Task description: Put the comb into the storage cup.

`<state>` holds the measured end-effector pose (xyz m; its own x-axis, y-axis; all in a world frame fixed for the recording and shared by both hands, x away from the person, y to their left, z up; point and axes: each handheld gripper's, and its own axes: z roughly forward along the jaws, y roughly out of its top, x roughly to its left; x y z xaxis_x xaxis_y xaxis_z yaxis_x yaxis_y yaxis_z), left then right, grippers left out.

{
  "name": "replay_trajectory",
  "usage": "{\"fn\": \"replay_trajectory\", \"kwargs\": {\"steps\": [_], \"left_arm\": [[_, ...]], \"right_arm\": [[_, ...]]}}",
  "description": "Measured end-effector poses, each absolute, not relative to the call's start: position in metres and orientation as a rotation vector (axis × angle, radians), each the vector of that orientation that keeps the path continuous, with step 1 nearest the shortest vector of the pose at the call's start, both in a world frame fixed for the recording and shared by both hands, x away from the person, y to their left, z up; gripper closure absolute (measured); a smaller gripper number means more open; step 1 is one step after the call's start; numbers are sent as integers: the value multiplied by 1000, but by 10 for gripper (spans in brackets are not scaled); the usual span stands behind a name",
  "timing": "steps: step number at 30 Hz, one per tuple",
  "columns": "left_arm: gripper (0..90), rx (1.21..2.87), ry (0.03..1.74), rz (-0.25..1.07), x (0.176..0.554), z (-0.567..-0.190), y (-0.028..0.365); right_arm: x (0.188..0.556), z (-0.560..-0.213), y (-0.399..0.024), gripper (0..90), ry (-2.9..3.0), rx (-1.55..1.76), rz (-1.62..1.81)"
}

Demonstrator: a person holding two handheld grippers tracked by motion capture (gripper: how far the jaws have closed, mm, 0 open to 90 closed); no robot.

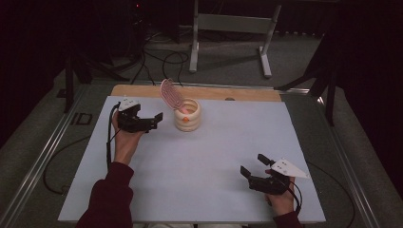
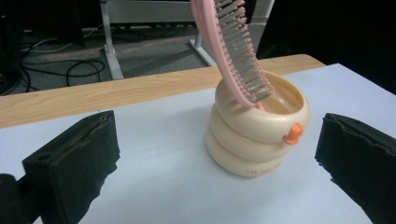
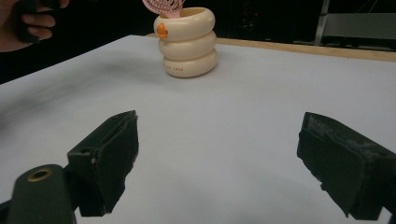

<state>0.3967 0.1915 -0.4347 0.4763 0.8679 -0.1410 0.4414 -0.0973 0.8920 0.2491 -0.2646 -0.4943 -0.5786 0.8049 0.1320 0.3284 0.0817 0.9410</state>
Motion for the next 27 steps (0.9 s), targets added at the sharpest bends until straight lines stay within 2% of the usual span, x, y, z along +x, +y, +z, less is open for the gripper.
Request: {"fn": "replay_trajectory", "kwargs": {"steps": [16, 27], "left_arm": [[1, 1780, 1028, 553, 363, -433, 203], [1, 1767, 973, 552, 326, -444, 210]], "right_arm": [[249, -495, -265, 127, 1940, 1117, 1498], [249, -494, -266, 126, 1938, 1117, 1491]]}}
